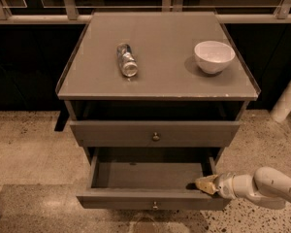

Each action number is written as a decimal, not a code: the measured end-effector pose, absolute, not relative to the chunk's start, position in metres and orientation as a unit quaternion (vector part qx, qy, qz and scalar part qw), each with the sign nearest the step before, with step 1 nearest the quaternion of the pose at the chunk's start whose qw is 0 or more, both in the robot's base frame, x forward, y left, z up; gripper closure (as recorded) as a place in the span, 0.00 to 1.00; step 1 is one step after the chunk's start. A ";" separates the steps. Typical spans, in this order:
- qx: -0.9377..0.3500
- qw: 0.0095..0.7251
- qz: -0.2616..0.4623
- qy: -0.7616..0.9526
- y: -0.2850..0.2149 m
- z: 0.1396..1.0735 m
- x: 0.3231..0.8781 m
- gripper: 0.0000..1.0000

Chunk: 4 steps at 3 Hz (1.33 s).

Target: Open middle drawer

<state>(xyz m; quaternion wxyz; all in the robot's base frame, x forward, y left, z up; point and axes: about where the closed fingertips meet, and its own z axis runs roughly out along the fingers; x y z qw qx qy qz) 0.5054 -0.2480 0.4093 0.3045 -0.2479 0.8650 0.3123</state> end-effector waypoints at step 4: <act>-0.240 0.379 0.310 0.838 -0.260 0.434 0.507 1.00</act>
Offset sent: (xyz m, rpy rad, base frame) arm -0.0432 -0.0049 0.0098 0.0609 0.0022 0.0811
